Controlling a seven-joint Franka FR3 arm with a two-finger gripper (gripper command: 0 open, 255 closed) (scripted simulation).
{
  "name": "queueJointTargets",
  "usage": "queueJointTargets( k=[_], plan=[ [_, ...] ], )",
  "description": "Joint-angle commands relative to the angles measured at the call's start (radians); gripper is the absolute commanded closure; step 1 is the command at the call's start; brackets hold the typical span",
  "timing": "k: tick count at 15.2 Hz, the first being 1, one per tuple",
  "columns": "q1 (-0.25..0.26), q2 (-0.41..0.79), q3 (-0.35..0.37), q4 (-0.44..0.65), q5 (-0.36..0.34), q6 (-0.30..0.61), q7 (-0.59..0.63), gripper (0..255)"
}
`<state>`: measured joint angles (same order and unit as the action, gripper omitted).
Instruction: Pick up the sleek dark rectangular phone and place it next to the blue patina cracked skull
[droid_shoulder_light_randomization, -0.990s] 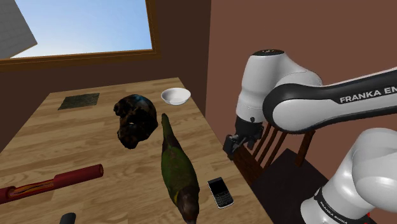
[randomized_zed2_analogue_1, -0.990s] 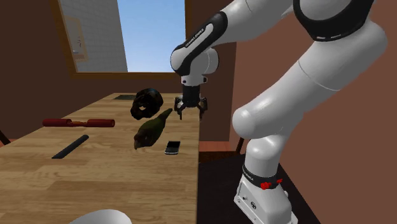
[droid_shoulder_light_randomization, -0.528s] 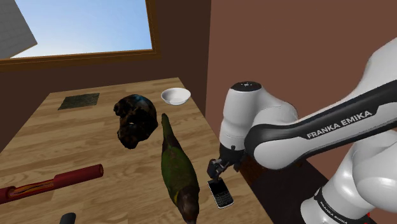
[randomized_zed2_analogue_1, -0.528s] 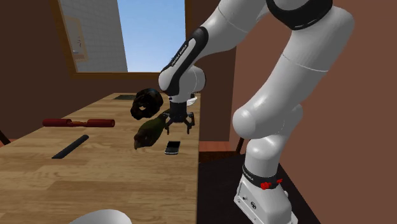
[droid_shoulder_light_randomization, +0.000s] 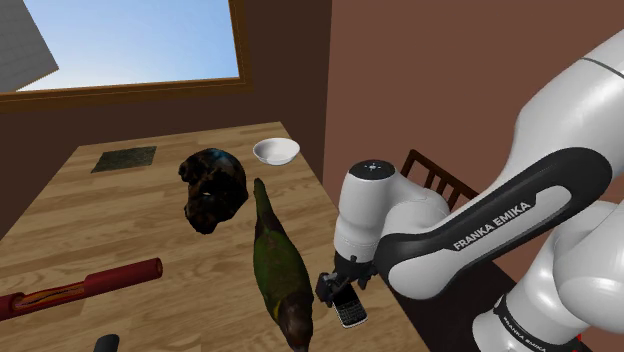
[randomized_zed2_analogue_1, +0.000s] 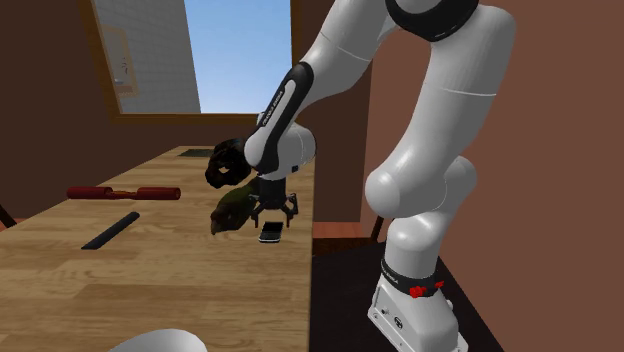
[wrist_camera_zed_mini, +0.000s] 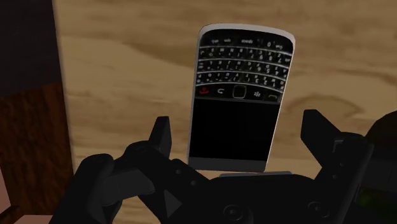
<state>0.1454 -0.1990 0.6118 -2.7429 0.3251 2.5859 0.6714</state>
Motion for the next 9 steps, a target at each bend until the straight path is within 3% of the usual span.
queueJointTargets(
  k=[1,9],
  plan=[
    [-0.009,0.036,0.010,-0.004,-0.018,0.039,0.013,0],
    [-0.011,0.047,0.012,-0.005,-0.024,0.050,0.017,0]
  ],
)
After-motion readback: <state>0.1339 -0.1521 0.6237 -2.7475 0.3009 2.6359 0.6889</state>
